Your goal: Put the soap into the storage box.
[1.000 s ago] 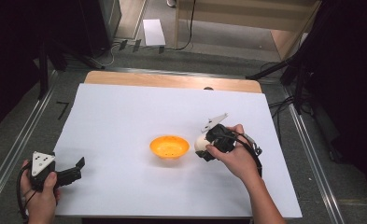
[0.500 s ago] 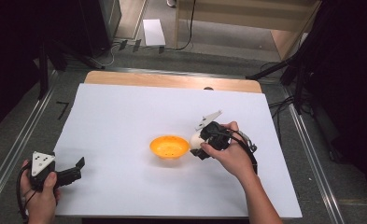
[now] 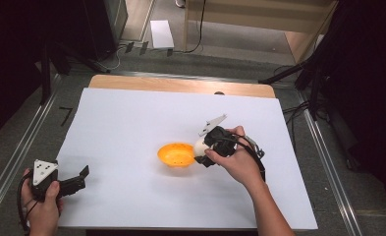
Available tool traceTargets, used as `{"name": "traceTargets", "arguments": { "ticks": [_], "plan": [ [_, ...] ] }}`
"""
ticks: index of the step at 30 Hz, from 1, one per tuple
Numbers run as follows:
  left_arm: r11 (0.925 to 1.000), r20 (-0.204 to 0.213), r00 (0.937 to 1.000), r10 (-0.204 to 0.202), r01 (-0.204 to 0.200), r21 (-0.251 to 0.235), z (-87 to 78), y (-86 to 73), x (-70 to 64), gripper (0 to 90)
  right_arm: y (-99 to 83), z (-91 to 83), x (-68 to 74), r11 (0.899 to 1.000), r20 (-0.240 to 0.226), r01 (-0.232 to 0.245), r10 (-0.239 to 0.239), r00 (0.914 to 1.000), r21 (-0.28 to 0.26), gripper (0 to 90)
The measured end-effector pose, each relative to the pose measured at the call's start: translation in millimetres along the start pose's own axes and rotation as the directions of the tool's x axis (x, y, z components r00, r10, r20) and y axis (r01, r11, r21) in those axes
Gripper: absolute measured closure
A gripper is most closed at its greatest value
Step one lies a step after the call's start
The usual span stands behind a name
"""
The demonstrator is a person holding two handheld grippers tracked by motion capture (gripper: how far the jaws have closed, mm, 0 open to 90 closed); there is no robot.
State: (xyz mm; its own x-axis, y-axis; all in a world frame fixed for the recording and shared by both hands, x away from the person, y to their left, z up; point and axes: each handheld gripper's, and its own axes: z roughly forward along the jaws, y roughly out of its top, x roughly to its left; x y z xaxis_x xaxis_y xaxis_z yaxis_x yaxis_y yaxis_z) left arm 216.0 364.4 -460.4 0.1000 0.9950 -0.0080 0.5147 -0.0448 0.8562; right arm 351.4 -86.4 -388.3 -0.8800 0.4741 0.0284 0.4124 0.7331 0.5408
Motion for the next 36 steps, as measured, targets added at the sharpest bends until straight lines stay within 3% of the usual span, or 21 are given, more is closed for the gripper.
{"name": "traceTargets", "arguments": {
  "ticks": [36],
  "plan": [
    [1.0, 0.006, 1.0, -0.003, 0.003, 0.0, -0.2, 0.0, 0.4, 0.0, 30.8, 18.2, 14.3, 0.998, -0.037, 0.058, -0.058, 0.9977, 0.008, 25.1]
  ]
}}
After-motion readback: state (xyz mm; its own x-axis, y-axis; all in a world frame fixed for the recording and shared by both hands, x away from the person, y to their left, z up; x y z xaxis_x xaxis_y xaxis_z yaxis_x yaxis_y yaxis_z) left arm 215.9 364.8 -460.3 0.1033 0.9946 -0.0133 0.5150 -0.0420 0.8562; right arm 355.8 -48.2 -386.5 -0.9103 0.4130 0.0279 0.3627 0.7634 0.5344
